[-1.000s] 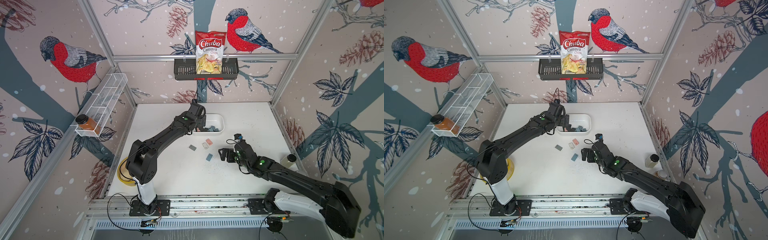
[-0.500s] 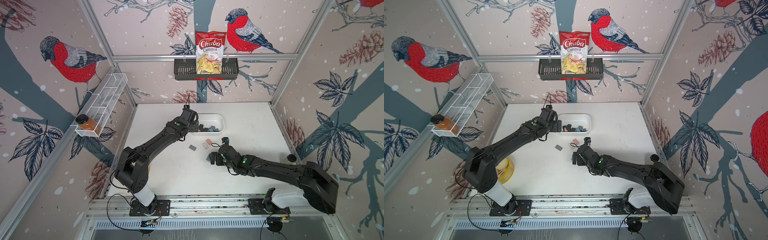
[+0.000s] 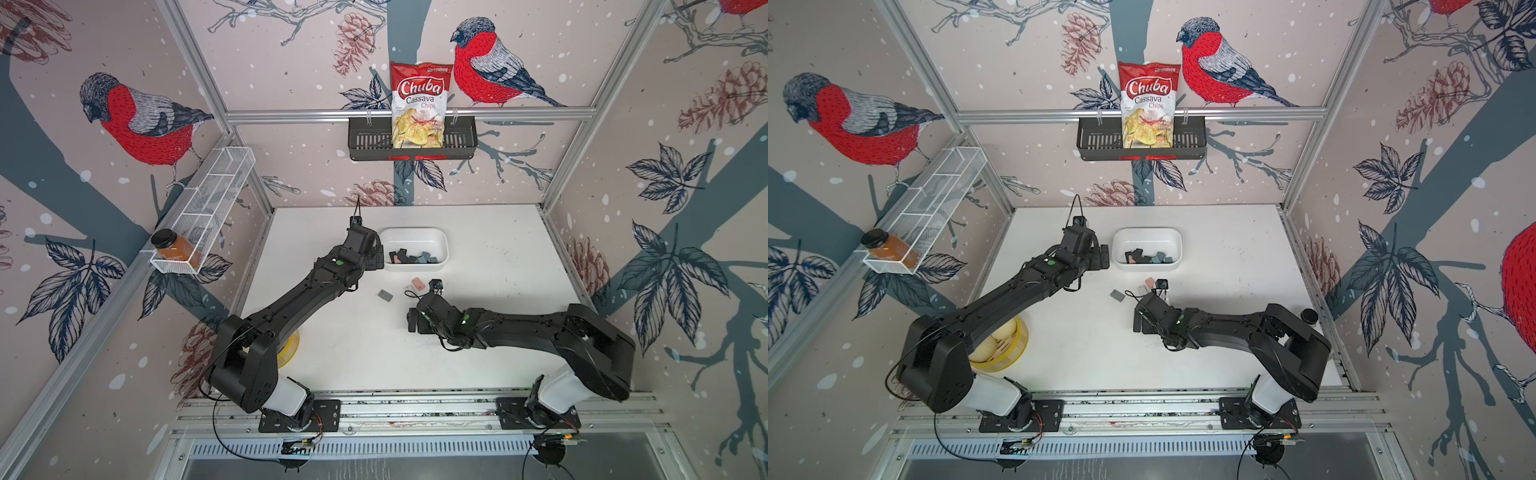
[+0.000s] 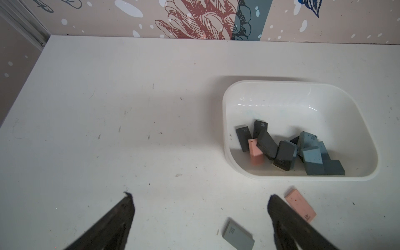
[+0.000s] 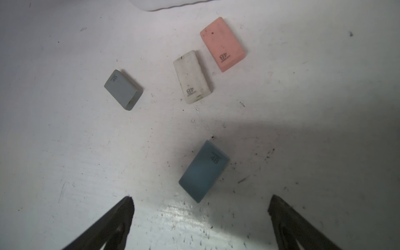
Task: Put the eraser in the storage box
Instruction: Pick up the eraser from the center of the board.
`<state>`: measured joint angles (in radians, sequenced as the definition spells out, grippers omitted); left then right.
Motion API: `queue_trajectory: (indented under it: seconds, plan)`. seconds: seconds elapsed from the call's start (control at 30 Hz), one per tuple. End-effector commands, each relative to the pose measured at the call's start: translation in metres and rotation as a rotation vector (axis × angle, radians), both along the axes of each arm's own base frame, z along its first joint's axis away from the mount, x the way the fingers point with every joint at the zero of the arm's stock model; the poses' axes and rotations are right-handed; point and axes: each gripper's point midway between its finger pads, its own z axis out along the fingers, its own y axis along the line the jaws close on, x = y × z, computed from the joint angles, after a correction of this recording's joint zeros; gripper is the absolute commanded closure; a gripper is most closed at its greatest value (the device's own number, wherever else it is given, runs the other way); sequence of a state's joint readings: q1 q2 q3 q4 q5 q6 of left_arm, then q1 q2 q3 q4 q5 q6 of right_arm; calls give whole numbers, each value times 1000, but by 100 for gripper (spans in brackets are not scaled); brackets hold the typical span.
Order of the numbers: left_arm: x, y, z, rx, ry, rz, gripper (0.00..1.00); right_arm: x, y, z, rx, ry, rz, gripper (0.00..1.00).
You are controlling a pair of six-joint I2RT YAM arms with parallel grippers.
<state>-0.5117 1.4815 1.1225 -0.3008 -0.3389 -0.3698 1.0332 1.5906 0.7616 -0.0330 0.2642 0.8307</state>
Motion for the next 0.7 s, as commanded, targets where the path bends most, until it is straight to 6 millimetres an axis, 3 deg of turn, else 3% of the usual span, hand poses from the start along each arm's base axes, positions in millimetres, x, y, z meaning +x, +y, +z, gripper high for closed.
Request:
queue_trajectory:
  seconds: [0.0,0.47,0.67]
  plan:
    - [5,0,6,-25,-31,16,4,4,0,-3,-13,-2,-35,2]
    - [5,-3,3,-61,-16,9,4,10,4,-12,-54,13,-70,16]
    - [6,-1,3,-52,-16,16,4,11,6,-18,-74,24,-67,17]
